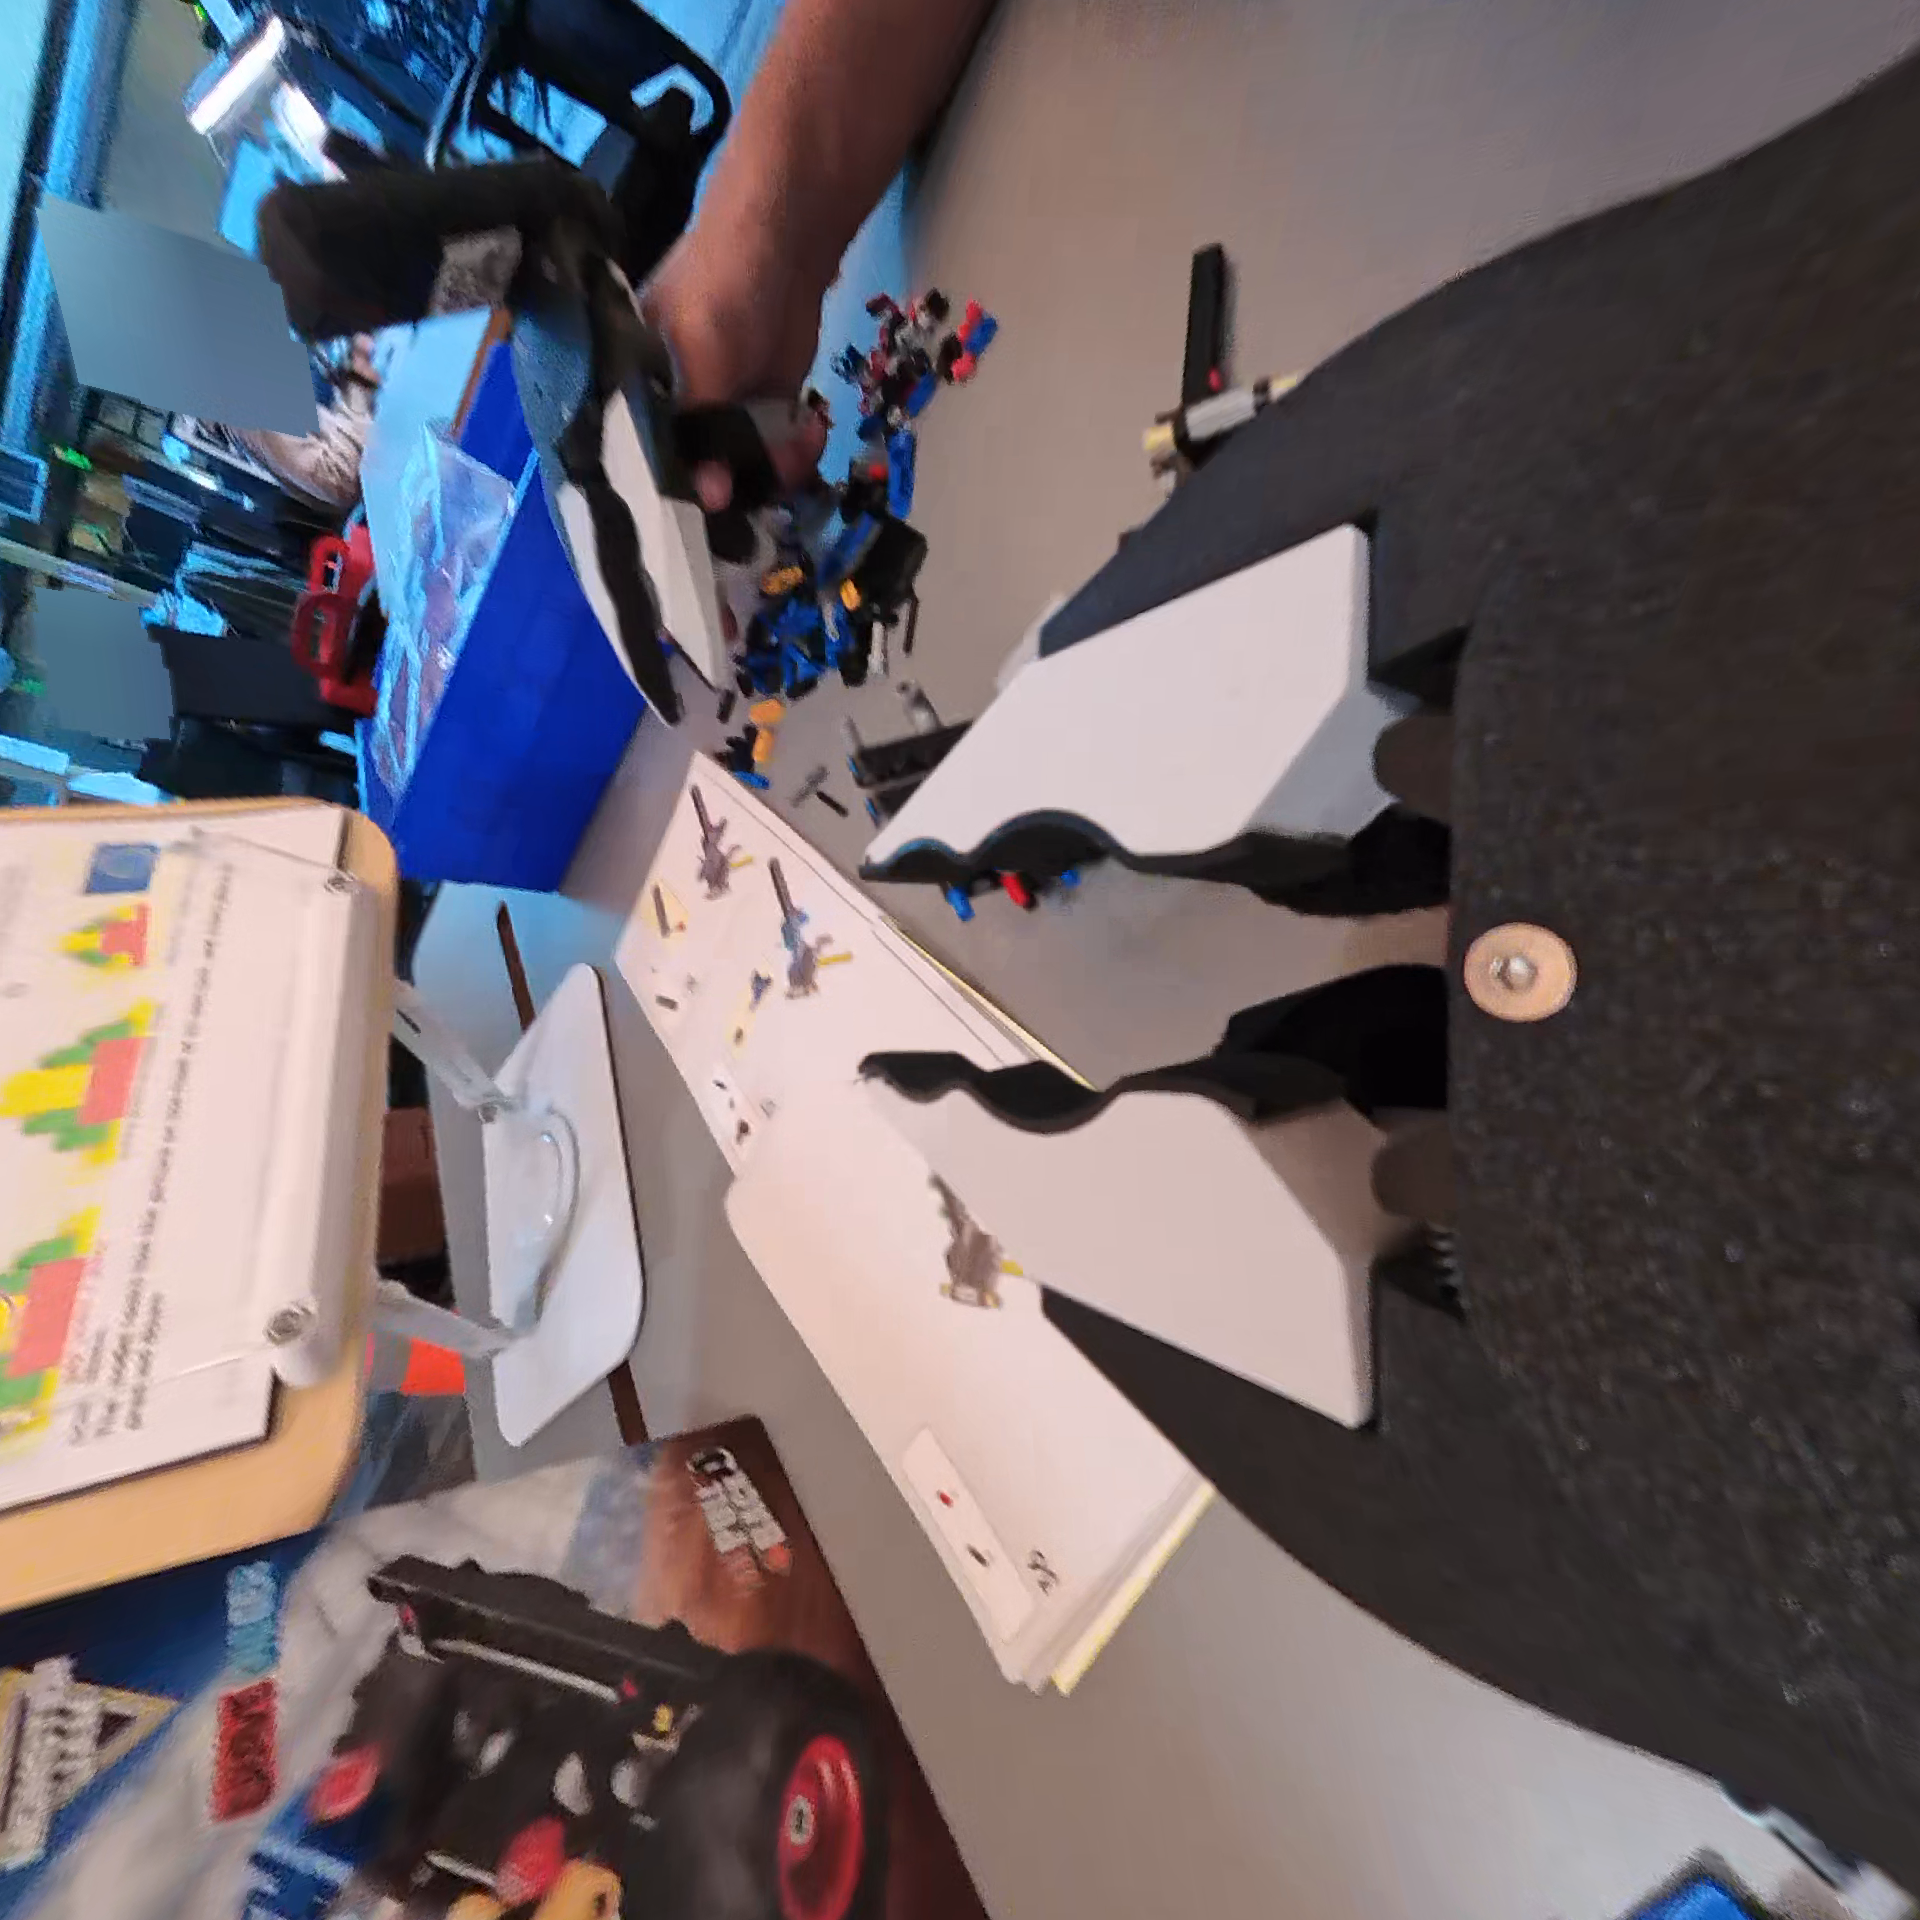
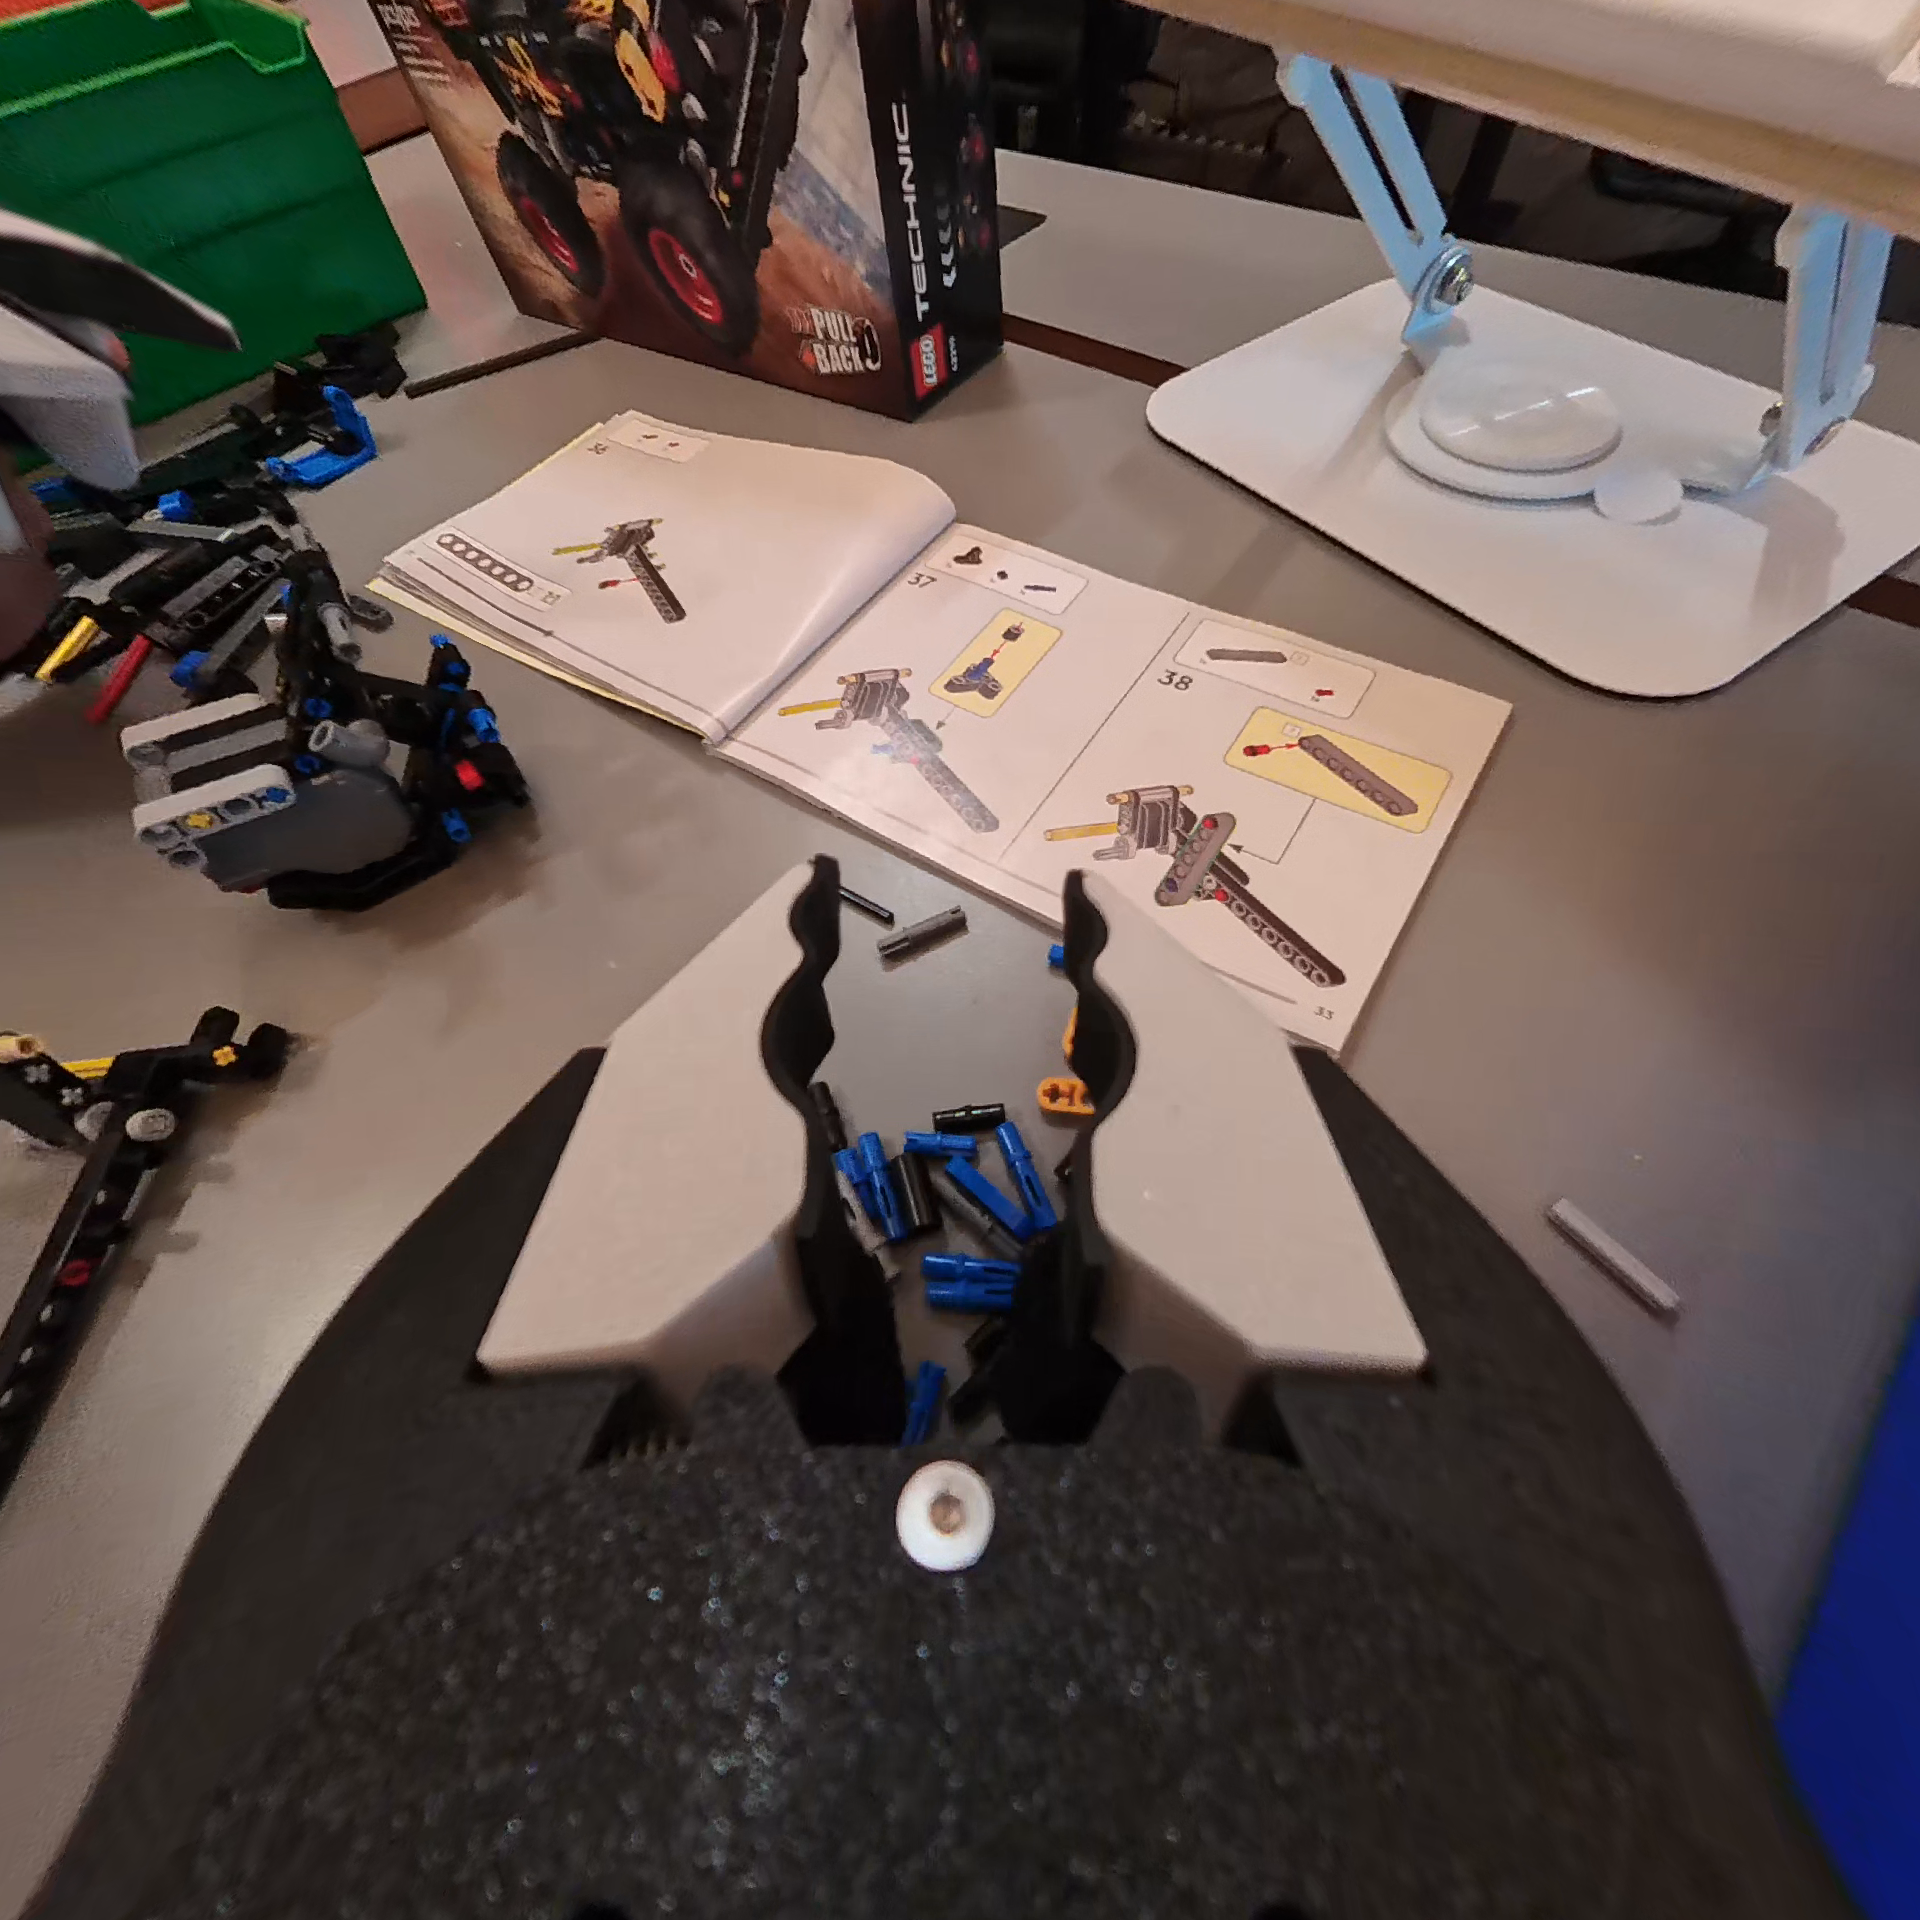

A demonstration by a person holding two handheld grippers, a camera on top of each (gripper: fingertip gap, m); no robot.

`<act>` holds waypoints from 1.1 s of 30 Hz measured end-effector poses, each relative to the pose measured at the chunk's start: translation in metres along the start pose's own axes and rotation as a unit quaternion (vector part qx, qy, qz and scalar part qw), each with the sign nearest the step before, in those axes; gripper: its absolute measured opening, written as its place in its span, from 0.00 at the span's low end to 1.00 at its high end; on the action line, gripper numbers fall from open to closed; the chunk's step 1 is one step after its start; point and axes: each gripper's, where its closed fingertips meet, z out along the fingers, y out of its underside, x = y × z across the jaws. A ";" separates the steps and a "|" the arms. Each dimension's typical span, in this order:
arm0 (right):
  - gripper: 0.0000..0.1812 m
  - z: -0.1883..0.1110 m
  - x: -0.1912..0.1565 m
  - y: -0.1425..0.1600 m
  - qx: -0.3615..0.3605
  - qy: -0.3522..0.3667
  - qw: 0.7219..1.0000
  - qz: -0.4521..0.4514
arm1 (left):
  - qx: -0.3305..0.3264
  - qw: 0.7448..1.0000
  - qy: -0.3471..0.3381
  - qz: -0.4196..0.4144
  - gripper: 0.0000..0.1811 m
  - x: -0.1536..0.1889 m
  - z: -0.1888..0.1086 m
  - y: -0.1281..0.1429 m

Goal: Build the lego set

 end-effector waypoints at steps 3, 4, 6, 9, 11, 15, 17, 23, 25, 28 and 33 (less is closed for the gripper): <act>0.21 0.000 0.000 0.000 0.000 0.003 1.000 -0.008 | -0.009 1.000 0.002 -0.016 0.15 -0.002 -0.001 0.006; 0.21 0.000 0.001 0.000 0.000 0.005 1.000 -0.009 | -0.017 1.000 0.005 -0.018 0.16 -0.002 -0.001 0.006; 0.20 -0.002 0.002 -0.002 0.005 0.007 1.000 -0.010 | -0.027 1.000 -0.009 -0.002 0.15 -0.005 -0.001 0.008; 0.21 -0.004 0.008 -0.002 0.003 0.017 1.000 -0.010 | -0.034 0.999 -0.038 0.020 0.14 -0.014 -0.002 0.012; 0.21 -0.005 0.014 -0.002 0.005 0.024 1.000 -0.006 | -0.030 0.999 -0.024 0.007 0.14 -0.011 -0.001 0.013; 0.21 -0.007 0.011 -0.003 0.007 0.013 1.000 0.005 | -0.026 0.999 -0.028 0.007 0.14 -0.012 -0.004 0.008; 0.20 -0.008 0.008 -0.005 0.010 0.013 1.000 -0.003 | -0.005 0.998 -0.062 0.033 0.14 -0.023 -0.016 -0.008; 0.19 -0.010 0.002 -0.010 0.018 0.013 1.000 -0.018 | 0.031 0.981 -0.180 0.070 0.14 -0.061 -0.087 -0.052; 0.19 -0.011 0.002 -0.010 0.018 0.011 1.000 -0.017 | 0.013 0.979 -0.198 0.055 0.14 -0.066 -0.111 -0.054; 0.19 -0.011 0.000 -0.011 0.020 0.009 1.000 -0.019 | -0.020 0.964 -0.258 0.060 0.14 -0.082 -0.147 -0.056; 0.18 -0.009 0.002 -0.008 0.014 0.015 0.999 -0.029 | -0.105 0.944 -0.309 0.043 0.14 -0.103 -0.182 -0.044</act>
